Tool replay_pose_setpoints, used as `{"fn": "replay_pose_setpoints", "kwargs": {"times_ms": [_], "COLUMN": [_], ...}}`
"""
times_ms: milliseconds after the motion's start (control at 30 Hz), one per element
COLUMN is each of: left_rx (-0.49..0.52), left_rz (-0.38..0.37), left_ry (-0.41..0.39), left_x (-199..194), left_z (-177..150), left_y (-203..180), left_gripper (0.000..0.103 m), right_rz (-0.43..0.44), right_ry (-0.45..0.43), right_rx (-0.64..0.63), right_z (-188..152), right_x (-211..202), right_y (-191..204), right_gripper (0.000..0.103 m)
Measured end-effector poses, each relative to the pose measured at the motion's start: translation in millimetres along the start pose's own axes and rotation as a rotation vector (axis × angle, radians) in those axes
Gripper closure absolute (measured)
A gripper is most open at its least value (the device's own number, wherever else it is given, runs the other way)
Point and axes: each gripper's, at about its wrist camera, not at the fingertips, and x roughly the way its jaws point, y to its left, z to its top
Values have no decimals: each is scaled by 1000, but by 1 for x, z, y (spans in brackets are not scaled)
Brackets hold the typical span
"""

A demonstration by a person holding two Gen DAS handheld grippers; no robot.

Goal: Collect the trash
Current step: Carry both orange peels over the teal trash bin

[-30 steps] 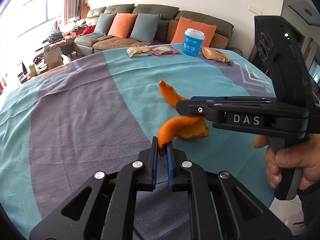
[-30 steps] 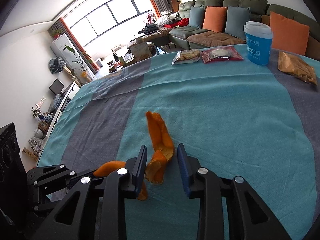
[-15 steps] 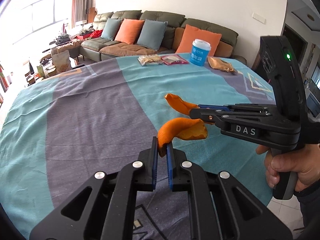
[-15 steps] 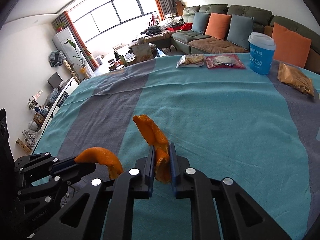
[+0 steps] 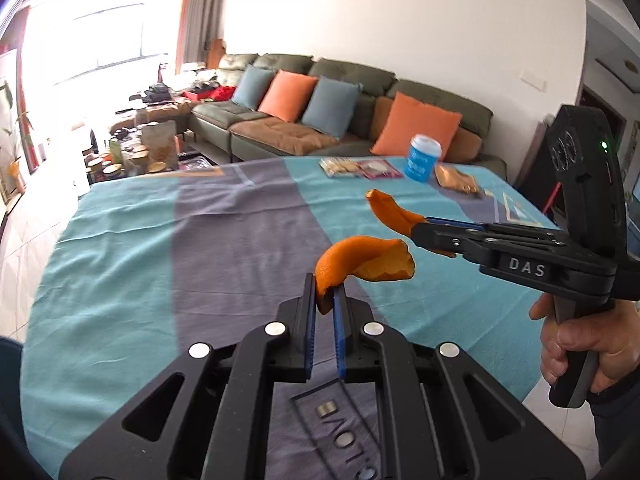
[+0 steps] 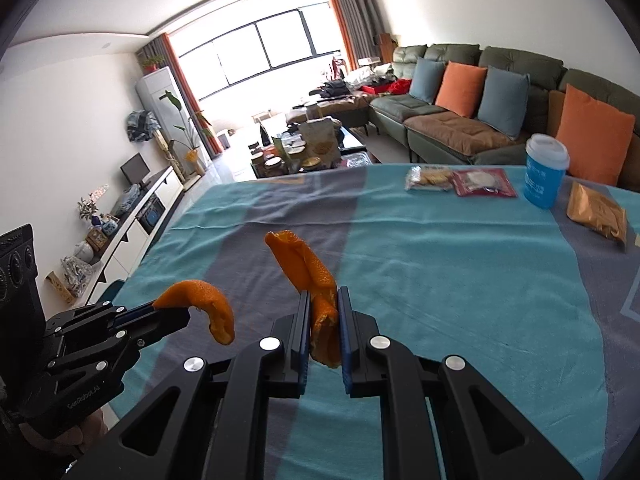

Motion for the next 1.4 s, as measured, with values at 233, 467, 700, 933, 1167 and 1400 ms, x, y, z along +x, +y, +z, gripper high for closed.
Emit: {"fn": "replay_pose_setpoints", "kwargs": {"times_ms": [233, 467, 700, 933, 1167, 1400], "left_rx": [-73, -152, -230, -317, -397, -463], "left_rz": [68, 167, 285, 423, 561, 665], "left_ry": [-74, -150, -202, -232, -230, -163], "left_x": [-48, -101, -153, -203, -245, -263], "left_z": [-4, -15, -34, -60, -91, -128], "left_y": [35, 80, 124, 173, 230, 282], "left_gripper": [95, 95, 95, 95, 95, 95], "right_rz": [52, 135, 226, 321, 408, 465], "right_ry": [-19, -32, -34, -24, 13, 79], "right_rx": [-64, -146, -226, -291, -365, -441], "right_z": [8, 18, 28, 30, 24, 16], "right_x": [-2, 2, 12, 26, 46, 76], "right_y": [40, 96, 155, 215, 280, 338], "right_gripper": [92, 92, 92, 92, 92, 92]}}
